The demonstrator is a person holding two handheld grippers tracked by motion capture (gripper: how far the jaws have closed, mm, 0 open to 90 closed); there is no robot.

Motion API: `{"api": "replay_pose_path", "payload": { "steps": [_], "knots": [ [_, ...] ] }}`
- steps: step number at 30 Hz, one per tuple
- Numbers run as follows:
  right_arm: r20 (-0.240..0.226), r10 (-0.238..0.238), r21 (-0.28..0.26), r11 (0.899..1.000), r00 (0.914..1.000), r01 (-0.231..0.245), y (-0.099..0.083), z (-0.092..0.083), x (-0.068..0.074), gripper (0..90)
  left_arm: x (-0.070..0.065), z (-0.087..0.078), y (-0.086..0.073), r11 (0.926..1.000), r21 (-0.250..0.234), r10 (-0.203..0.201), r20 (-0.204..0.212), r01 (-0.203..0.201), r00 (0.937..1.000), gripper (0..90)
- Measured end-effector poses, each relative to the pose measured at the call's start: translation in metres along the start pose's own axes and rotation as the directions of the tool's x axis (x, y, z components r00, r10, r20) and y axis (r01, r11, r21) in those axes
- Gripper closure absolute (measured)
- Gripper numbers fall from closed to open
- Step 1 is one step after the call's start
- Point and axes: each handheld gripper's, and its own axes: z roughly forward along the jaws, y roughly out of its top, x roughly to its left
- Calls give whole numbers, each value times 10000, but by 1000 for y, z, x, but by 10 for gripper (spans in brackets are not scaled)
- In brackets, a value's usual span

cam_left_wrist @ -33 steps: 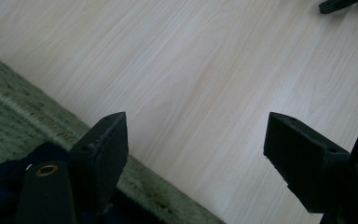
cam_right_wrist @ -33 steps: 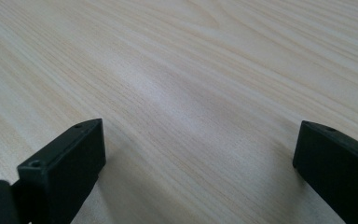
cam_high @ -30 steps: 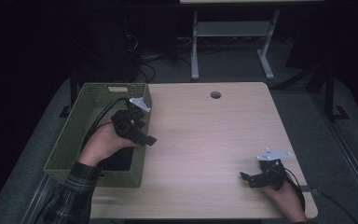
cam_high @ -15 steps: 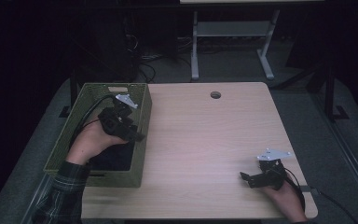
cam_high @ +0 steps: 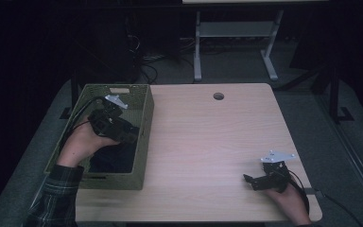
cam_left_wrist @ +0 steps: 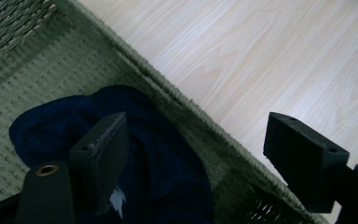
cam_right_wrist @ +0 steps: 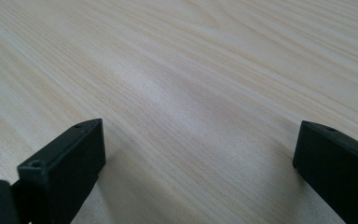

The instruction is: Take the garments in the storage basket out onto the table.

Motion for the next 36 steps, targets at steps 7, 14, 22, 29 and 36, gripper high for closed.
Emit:
{"api": "replay_pose_path", "payload": {
  "steps": [7, 14, 22, 29, 36],
  "knots": [
    [0, -2, -1, 10000, 10000, 2, 0, 0, 0, 20, 7, 3, -6, 9997, 37, -225, -40, 225, 9997, 217],
    [-2, 1, 4, 10000, 10000, -1, 0, 0, 0, 20, 16, 8, -14, 9990, 204, -400, -199, 404, 9990, 217],
    [-4, 3, 9, 10000, 10000, -3, 0, 0, 0, 20, 23, 15, -24, 9972, 336, -657, -259, 666, 9975, 217],
    [-2, -1, 3, 10000, 10000, 1, 0, 0, 0, 20, 27, 18, -32, 9954, 442, -824, -512, 847, 9953, 214],
    [0, -4, 6, 10000, 10000, 4, 0, 0, 0, 20, 34, 20, -40, 9924, 501, -1092, -645, 1125, 9919, 200]
  ]
}}
